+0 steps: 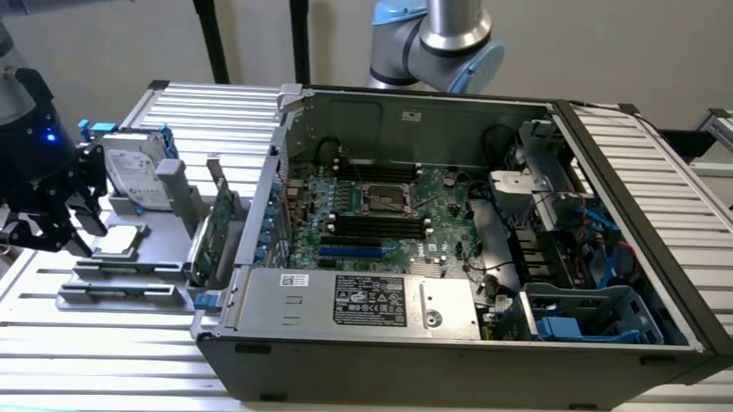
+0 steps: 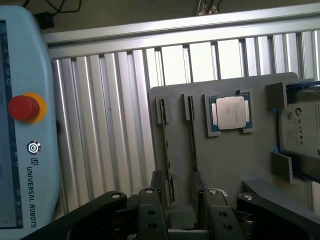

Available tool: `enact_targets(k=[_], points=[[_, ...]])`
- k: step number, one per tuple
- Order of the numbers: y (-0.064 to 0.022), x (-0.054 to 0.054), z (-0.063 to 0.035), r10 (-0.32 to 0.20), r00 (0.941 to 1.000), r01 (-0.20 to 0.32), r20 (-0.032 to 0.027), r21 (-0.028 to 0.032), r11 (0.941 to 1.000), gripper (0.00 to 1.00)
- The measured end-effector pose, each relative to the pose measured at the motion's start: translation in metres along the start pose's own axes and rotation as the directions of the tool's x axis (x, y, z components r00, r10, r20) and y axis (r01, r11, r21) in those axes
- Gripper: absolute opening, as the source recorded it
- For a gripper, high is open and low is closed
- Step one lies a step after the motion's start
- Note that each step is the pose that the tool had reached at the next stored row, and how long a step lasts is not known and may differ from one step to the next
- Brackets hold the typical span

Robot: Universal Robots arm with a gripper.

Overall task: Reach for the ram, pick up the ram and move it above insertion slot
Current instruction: 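Pick up the ram and move it above insertion slot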

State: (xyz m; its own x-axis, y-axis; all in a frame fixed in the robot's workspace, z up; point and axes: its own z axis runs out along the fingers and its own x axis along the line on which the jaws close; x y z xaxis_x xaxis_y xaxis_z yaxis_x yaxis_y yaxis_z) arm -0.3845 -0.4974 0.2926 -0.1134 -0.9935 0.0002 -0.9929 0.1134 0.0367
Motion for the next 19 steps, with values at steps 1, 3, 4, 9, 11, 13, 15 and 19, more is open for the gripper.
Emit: enact_targets(k=[1, 3, 4, 9, 11, 13, 15, 19], points=[[-0.0005, 0.000, 0.0017, -0.003, 1.0000, 0.003, -0.0002, 0.0000, 1.0000, 0.36], [-0.0013, 0.000, 0.0055, -0.009, 1.0000, 0.009, -0.0004, 0.0000, 1.0000, 0.36], [-0.0017, 0.000, 0.0072, -0.013, 0.9999, 0.013, -0.0006, -0.0001, 0.9999, 0.36], [-0.0032, 0.000, 0.0163, -0.030, 0.9995, 0.030, -0.0012, 0.0000, 0.9995, 0.36], [-0.0038, 0.000, 0.0198, -0.037, 0.9993, 0.037, -0.0014, 0.0000, 0.9993, 0.36], [-0.0042, 0.001, 0.0234, -0.044, 0.9990, 0.044, -0.0016, 0.0000, 0.9990, 0.36], [-0.0047, 0.001, 0.0271, -0.052, 0.9986, 0.052, -0.0020, -0.0001, 0.9987, 0.36], [-0.0057, 0.002, 0.0344, -0.067, 0.9978, 0.067, -0.0024, -0.0001, 0.9978, 0.36]])
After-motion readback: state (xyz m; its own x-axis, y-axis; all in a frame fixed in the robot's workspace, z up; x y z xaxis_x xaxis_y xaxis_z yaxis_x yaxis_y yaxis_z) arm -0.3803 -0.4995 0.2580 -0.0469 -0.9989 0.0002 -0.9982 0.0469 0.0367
